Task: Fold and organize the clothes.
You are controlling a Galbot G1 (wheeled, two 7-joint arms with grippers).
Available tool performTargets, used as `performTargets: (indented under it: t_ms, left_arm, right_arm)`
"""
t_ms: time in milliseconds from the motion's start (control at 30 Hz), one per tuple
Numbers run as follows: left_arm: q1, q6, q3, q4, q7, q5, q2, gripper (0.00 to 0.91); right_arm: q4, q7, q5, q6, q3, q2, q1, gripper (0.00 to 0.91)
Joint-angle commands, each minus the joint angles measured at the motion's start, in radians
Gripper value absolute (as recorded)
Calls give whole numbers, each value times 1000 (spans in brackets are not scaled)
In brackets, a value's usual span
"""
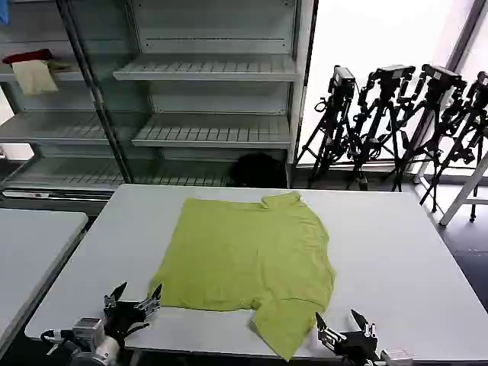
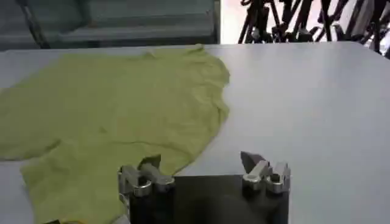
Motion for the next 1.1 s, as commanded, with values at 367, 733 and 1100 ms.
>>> performTargets:
  t_ms: [367,733,1100]
  left_arm:
    - [36,8,36,-4,-9,40,-3,907]
    - [7,1,58,40,-10,61,-21,836]
    - [-1,3,73,72,0,59,-21,10]
  right_arm:
    - [-26,-45,-23,-5,-71,-14,-20,826]
    - [-58,-60,-85,-5,-127,-5,4,91]
    - [-45,-55,-98,-6,-101,-3,-2,0]
